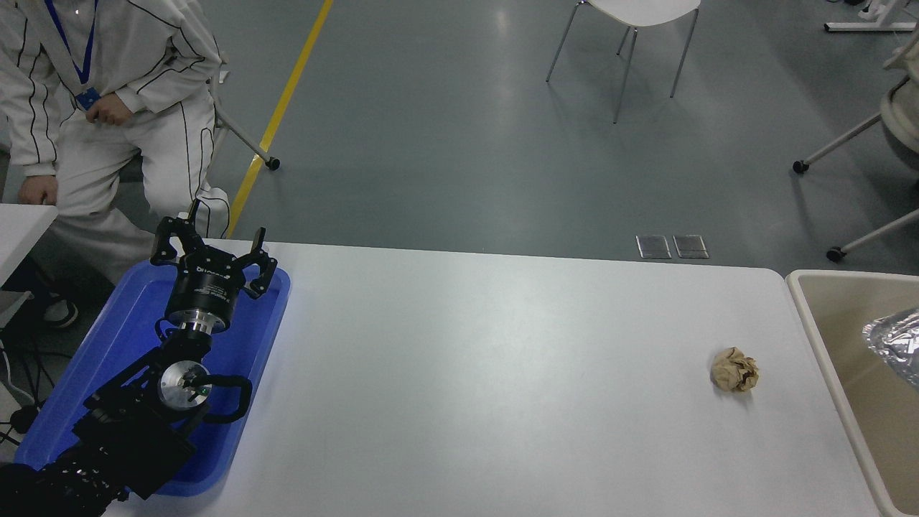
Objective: Pick up foil plate and place in dustbin
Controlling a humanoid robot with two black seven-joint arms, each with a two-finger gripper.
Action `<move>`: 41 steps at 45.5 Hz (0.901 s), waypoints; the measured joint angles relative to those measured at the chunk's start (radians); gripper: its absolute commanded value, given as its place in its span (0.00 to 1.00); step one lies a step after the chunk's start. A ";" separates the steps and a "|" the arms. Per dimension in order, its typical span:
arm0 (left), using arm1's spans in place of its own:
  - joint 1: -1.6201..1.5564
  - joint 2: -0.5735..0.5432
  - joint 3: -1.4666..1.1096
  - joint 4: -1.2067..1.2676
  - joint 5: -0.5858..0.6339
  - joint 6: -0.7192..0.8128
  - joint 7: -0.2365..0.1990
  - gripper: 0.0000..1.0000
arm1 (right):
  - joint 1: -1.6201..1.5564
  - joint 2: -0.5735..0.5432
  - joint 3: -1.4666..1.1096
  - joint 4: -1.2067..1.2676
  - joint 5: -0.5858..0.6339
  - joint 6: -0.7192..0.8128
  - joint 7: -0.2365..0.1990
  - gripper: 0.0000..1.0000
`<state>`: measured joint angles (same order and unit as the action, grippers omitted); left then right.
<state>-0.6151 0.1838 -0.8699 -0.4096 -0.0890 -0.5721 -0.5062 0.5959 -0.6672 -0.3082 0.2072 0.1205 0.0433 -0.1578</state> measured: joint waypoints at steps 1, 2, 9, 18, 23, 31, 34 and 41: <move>0.000 0.000 0.000 0.000 0.000 0.000 0.000 1.00 | -0.001 0.004 0.001 -0.001 0.002 -0.007 -0.004 0.00; 0.000 0.000 0.000 0.000 0.000 0.000 0.000 1.00 | -0.003 0.010 0.002 -0.002 0.005 -0.018 -0.010 0.00; 0.000 0.000 0.000 0.000 0.000 0.000 0.000 1.00 | -0.007 0.031 0.008 -0.008 0.016 -0.058 -0.033 0.00; 0.000 0.000 0.000 0.000 0.000 0.000 0.000 1.00 | -0.008 0.042 0.017 -0.012 0.021 -0.081 -0.045 0.00; 0.000 0.000 0.000 0.000 0.000 0.000 0.000 1.00 | -0.008 0.045 0.020 -0.013 0.016 -0.087 -0.047 0.38; 0.000 0.000 0.000 0.000 0.000 0.000 0.000 1.00 | -0.010 0.046 0.021 -0.014 0.002 -0.109 -0.047 0.78; 0.000 0.000 0.000 0.000 0.000 0.000 0.000 1.00 | -0.010 0.046 0.021 -0.015 -0.006 -0.126 -0.047 0.81; 0.000 0.000 0.000 0.000 0.000 0.000 0.000 1.00 | -0.009 0.047 0.020 -0.015 -0.028 -0.160 -0.045 0.93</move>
<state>-0.6151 0.1835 -0.8699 -0.4096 -0.0890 -0.5721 -0.5062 0.5874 -0.6204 -0.2880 0.1926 0.0923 -0.1163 -0.2032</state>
